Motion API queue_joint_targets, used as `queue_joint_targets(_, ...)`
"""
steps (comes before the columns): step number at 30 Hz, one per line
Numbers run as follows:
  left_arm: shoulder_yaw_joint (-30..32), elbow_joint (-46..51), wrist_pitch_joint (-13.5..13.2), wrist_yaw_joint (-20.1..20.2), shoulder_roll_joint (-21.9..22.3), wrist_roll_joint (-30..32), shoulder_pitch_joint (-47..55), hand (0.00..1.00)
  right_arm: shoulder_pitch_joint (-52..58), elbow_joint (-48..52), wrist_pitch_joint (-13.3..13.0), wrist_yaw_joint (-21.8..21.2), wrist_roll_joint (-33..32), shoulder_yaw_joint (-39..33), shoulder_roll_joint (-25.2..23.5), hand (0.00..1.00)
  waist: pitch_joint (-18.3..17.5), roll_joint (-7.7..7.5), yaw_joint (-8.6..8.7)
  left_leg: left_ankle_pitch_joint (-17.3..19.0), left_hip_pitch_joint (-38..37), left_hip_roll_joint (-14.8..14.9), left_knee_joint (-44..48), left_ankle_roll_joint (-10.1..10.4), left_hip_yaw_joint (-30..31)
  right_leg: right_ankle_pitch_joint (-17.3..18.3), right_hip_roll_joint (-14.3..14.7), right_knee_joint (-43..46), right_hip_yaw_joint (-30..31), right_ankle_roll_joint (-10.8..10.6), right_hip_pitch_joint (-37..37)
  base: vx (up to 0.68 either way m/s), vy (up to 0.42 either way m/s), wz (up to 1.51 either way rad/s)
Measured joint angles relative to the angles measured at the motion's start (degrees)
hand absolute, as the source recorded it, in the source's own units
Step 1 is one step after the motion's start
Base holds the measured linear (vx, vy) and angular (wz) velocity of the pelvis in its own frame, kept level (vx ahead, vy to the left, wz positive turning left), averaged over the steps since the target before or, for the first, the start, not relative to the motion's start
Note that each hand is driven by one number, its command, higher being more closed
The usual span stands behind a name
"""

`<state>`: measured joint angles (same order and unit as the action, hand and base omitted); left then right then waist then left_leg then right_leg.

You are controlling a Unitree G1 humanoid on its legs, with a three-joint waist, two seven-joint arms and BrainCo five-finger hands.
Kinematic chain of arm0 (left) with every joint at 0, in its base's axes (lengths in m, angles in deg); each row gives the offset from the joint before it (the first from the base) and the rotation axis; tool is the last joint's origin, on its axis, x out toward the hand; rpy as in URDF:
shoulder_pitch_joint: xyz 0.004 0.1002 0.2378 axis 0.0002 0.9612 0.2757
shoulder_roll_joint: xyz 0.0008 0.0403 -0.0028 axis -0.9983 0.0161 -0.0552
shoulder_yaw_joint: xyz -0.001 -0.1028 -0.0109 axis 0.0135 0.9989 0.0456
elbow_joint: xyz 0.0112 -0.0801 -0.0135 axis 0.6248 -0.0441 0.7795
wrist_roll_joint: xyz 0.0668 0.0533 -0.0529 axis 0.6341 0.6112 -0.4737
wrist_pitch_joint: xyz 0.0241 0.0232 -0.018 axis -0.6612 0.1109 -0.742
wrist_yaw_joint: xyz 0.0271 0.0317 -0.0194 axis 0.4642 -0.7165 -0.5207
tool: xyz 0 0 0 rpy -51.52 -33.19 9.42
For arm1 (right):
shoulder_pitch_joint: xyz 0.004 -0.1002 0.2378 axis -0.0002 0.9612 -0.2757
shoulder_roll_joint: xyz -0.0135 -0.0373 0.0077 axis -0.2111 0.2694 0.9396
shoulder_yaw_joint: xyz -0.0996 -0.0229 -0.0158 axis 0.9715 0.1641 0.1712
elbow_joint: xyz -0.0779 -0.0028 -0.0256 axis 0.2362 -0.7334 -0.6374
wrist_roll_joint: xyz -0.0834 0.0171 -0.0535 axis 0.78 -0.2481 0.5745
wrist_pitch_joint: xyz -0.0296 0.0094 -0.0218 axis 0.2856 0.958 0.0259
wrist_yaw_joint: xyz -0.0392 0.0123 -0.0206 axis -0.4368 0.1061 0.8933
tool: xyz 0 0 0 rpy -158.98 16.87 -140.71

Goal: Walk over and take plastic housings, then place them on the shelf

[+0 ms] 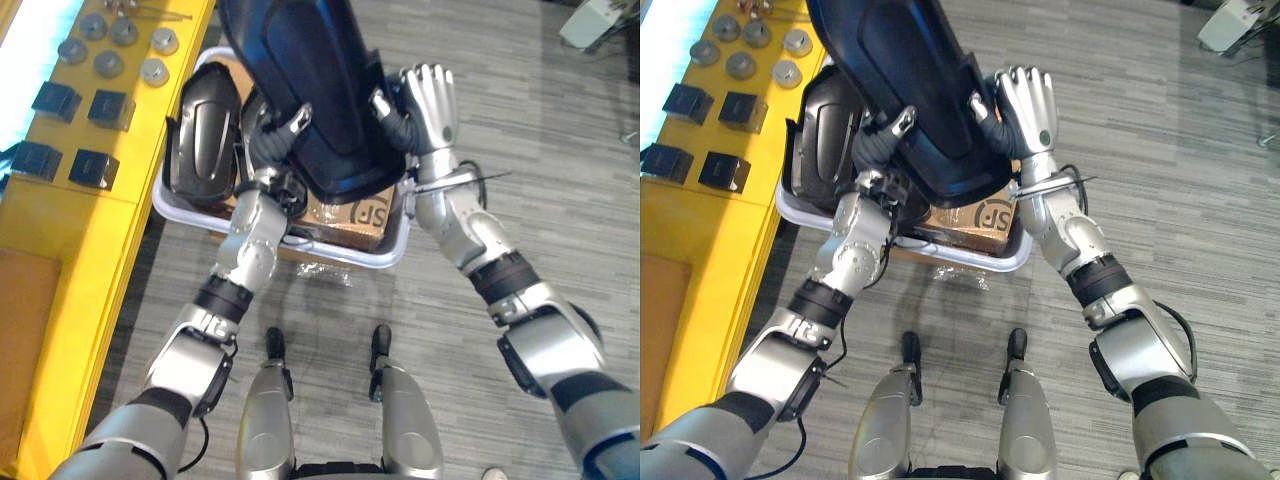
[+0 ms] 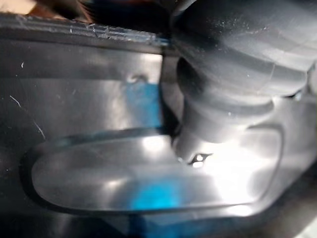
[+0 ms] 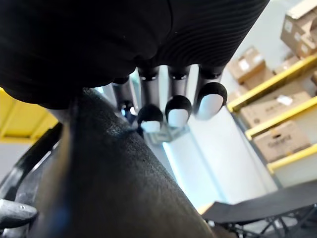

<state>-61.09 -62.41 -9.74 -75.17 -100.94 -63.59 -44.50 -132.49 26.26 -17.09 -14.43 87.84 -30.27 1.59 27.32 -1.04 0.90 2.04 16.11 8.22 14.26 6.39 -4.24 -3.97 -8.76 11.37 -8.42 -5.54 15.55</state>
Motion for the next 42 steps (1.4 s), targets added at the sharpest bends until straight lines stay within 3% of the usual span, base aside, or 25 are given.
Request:
queue_joint_targets(3,-0.81,0.4,-1.86,1.25,0.27,-2.22,2.54,1.0,1.93,1.5,0.04,0.01,-0.01,0.09,-0.24,1.0,0.0,-0.13,0.0,0.02,-2.18,0.0,-1.04,0.03,-0.73,-0.51,0.2,-1.95,0.06,-0.14,-2.45,0.03,0.022,-0.06)
queue_joint_targets(4,-1.12,0.4,-2.38,1.5,0.3,-2.41,3.09,1.0,2.84,2.08,0.09,0.08,-0.01,0.01,-0.55,0.0,0.0,-0.13,-0.01,0.01,-2.95,-0.01,-1.45,0.03,-0.83,-0.59,0.24,-2.47,0.05,-0.18,-3.26,0.05,0.02,-0.02)
queue_joint_targets(9,-1.7,1.65,-3.69,1.8,0.48,-3.18,6.23,1.0,8.19,5.68,0.2,0.2,-1.85,-1.59,-3.8,0.0,-0.78,-1.06,0.02,-0.31,-6.53,-0.11,-4.17,0.34,-1.0,-1.23,0.54,-5.99,-0.48,-0.42,-7.34,0.07,0.015,0.01)
queue_joint_targets(14,-0.52,5.77,-3.96,-3.54,3.98,1.02,10.94,1.0,12.54,8.36,0.71,0.83,-7.6,-3.72,-8.98,0.0,-3.91,-1.63,-0.21,-0.44,-9.24,-0.18,-6.07,0.49,-1.19,-1.43,0.78,-9.21,-0.9,-0.62,-10.87,0.1,0.005,0.04)
queue_joint_targets(19,0.52,10.16,-3.72,-14.42,6.51,19.88,18.42,1.0,22.4,17.28,1.09,-0.65,-17.12,-4.05,-11.85,0.0,-9.5,-1.34,-0.22,-0.43,-13.76,-0.12,-8.18,0.5,-2.78,-1.48,0.98,-12.32,-0.26,-0.66,-15.18,0.1,-0.008,-0.11)
queue_joint_targets(20,0.56,10.6,-3.37,-17.56,7.46,25.6,19.71,1.0,24.56,19.47,1.14,-1.72,-20.1,-4.48,-12.09,0.0,-10.75,-1.23,-0.22,-0.42,-14.78,0.03,-8.67,0.51,-3.0,-1.48,1.08,-12.48,0.15,-0.66,-15.82,0.08,-0.012,-0.2)
queue_joint_targets(22,0.79,10.7,-3.09,-21.1,8.03,31.14,21.1,1.0,26.89,22.07,1.15,-3.18,-22.63,-4.99,-12.5,0.0,-12.42,-1.26,-0.22,-0.41,-15.34,0.04,-9.1,0.53,-3.96,-1.48,1.22,-12.69,0.77,-0.66,-15.79,0.02,-0.003,-0.2)
queue_joint_targets(24,1.73,10.87,-2.61,-26.89,9.7,42.9,23.19,1.0,31.23,27.21,1.14,-6.49,-28.55,-6.01,-12.51,0.0,-13.15,-0.79,0.05,-0.36,-17.65,0.18,-11.12,0.61,-4.34,-1.49,1.53,-12.79,1.06,-0.66,-16.74,-0.03,-0.003,-0.14)
queue_joint_targets(26,2.85,11.4,-2.64,-29.81,10.28,50.31,25.48,1.0,34.88,30.21,1.01,-9.11,-32.73,-6.18,-12.48,0.0,-13.78,-0.63,0.16,-0.32,-19.02,0.21,-12.66,0.84,-4.58,-1.47,1.7,-12.89,1.32,-0.7,-17.09,-0.06,0.011,-0.08)
queue_joint_targets(28,5.22,12.11,-2.67,-32.3,10.42,54.5,28.43,1.0,39.58,34.29,-0.27,-10.6,-36.67,-8.02,-13.82,0.0,-14.69,-0.59,0.17,-0.43,-19.24,0.16,-13.13,1.02,-5.0,-1.56,1.7,-13.15,1.47,-0.85,-17.0,-0.05,0.011,-0.11)
queue_joint_targets(32,16.41,15.59,-2.64,-38.14,9.46,59.55,39.28,1.0,50.46,39.7,-2.8,-14.0,-44.68,-20.06,-14.71,0.0,-17.18,-0.62,0.25,-0.44,-19.98,0.05,-14.09,1.07,-6.06,-1.57,1.75,-13.62,2.61,-0.95,-16.65,-0.02,0.002,-0.13)
queue_joint_targets(36,19.17,26.84,-3.88,-38.27,9.15,59.13,47.62,1.0,60.81,38.13,-2.32,-16.65,-49.04,-25.86,-15.32,0.0,-17.6,-0.65,0.04,-0.35,-20.04,-0.08,-14.13,1.11,-7.19,-1.66,1.66,-13.99,3.24,-1.05,-16.43,0.01,0.006,-0.08)
queue_joint_targets(37,19.05,29.92,-5.37,-37.3,9.65,58.85,49.6,1.0,63.15,36.77,-1.84,-17.83,-49.18,-25.89,-16.31,0.0,-18.01,-0.41,0.1,-0.17,-20.05,-0.19,-14.13,1.22,-7.49,-1.79,1.61,-14.21,3.86,-1.21,-16.12,0.02,0.011,-0.17)
queue_joint_targets(42,17.99,33.05,-7.12,-32.5,12.7,57.25,53.65,1.0,67.79,31.55,0.12,-18.81,-49.56,-26.6,-18.64,0.0,-20.43,0.93,1.16,-0.17,-20.14,-0.44,-14.75,1.2,-7.37,-2.38,1.49,-15.37,3.76,-1.43,-16.61,0.02,0.003,-0.01)
